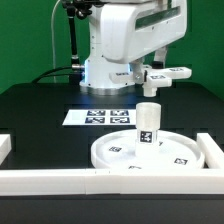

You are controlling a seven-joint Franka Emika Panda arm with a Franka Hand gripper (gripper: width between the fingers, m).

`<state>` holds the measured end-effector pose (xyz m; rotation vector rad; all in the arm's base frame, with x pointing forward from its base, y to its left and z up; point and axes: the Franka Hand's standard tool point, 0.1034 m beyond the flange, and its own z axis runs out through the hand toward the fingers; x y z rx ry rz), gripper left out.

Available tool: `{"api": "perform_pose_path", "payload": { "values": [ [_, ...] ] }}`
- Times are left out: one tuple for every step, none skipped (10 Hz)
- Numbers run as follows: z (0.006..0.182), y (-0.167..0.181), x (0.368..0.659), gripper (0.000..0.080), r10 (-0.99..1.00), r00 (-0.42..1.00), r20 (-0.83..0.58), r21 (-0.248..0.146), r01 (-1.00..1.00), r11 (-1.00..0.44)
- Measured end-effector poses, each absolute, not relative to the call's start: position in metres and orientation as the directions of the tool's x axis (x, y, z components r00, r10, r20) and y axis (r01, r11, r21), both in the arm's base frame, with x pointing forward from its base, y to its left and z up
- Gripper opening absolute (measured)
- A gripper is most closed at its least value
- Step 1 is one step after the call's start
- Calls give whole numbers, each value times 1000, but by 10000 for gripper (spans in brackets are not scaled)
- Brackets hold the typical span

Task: Assemble round table

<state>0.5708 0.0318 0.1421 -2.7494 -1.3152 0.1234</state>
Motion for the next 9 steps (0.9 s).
{"api": "perform_pose_path", "payload": {
  "values": [
    [138,34,569,449,779,627,-33,-115,771,-626],
    [134,34,566,449,778,627,-33,-114,771,-626],
    [132,33,563,449,778,627,-35,-117,770,-627],
    [129,33,561,449,778,627,-38,-120,770,-627],
    [128,34,561,449,779,626,-39,-122,771,-625],
    [127,34,561,449,779,626,-41,-124,770,-626],
    [125,33,560,449,778,626,-42,-125,770,-626],
    [123,34,559,449,779,626,-44,-128,769,-626],
    [121,34,560,449,779,626,-41,-125,770,-626]
  ]
}}
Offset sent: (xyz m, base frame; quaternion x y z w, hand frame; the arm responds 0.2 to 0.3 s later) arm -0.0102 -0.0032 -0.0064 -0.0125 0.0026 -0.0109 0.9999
